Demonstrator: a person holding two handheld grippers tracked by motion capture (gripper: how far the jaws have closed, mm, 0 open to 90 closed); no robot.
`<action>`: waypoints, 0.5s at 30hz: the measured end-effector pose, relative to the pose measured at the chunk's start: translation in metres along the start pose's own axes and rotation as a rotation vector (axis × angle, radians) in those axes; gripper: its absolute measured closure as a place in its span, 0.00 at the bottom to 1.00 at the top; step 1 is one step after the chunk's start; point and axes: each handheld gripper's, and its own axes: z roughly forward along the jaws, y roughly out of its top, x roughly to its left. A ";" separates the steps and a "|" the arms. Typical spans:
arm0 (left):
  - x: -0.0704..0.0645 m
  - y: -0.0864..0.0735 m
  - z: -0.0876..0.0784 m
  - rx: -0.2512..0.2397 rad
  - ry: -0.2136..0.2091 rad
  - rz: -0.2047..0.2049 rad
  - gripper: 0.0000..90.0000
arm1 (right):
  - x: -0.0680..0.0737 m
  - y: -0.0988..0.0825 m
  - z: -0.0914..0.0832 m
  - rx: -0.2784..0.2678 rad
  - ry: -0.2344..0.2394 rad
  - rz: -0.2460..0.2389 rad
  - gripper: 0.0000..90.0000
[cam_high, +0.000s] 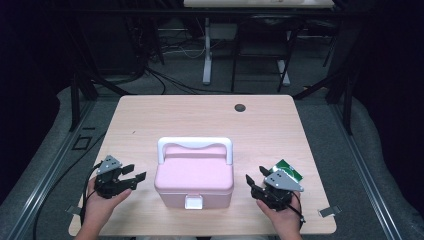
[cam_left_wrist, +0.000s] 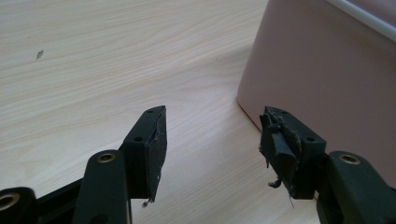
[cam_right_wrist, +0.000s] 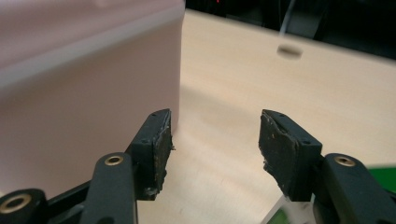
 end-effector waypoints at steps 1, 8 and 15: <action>0.002 -0.001 0.000 -0.007 -0.011 -0.019 0.46 | 0.002 -0.005 0.005 0.027 0.017 0.019 0.49; 0.004 -0.007 0.001 -0.040 -0.029 -0.104 0.49 | 0.014 -0.017 0.018 0.041 0.084 0.069 0.54; -0.004 -0.009 0.003 -0.004 -0.069 -0.076 0.55 | 0.013 -0.014 0.019 0.048 0.043 0.057 0.54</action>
